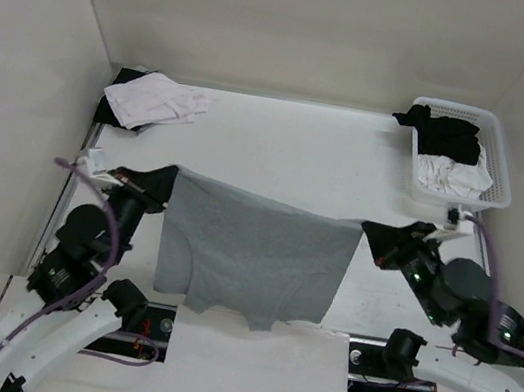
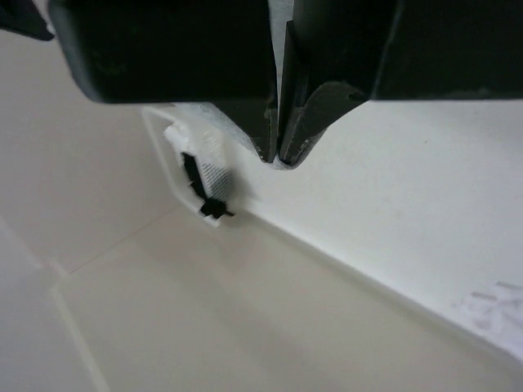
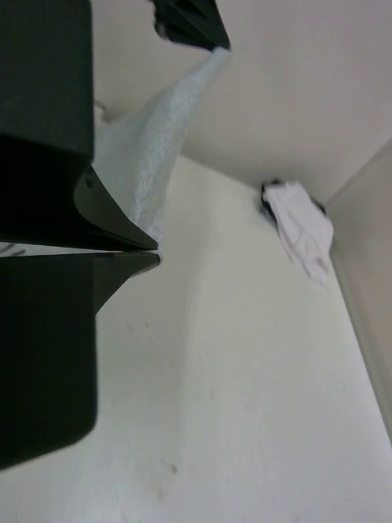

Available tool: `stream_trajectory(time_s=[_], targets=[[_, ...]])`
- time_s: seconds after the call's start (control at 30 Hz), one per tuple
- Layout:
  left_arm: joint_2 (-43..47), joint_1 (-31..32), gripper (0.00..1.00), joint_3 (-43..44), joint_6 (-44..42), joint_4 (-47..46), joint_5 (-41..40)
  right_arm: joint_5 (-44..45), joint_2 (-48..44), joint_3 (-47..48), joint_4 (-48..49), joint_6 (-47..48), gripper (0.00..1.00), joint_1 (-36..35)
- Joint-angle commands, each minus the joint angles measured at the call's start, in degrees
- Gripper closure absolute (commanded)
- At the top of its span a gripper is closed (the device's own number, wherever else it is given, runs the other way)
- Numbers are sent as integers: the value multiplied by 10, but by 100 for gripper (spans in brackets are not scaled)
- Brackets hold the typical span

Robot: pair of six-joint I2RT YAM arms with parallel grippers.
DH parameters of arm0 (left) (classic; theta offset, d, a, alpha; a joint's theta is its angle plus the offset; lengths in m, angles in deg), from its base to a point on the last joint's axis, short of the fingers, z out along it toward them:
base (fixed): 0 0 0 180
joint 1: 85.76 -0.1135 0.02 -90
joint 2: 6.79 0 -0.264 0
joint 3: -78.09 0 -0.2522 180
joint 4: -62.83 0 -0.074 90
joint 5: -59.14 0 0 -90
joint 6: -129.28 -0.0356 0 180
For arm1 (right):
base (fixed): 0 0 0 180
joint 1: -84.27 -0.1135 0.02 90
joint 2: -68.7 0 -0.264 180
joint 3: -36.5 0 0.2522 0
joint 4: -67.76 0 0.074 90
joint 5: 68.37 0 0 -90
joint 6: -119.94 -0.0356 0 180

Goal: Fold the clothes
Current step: Fold the tank top

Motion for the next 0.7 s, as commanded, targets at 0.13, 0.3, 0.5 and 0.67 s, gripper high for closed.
stream_trajectory(time_s=[0.13,0.3,0.5,0.67], targets=[[-212,-74,99,-90,-18,-153,35,-288,198,-88,212,51,96,350],[-424,-176,99,-67,-10,-292,88,-377,408,-54,339,27,96,457],[-638,-233,99,27,32,-384,138,-411,629,112,356,33,97,496],[-671,-253,99,65,54,-392,171,-423,658,160,340,33,97,498]])
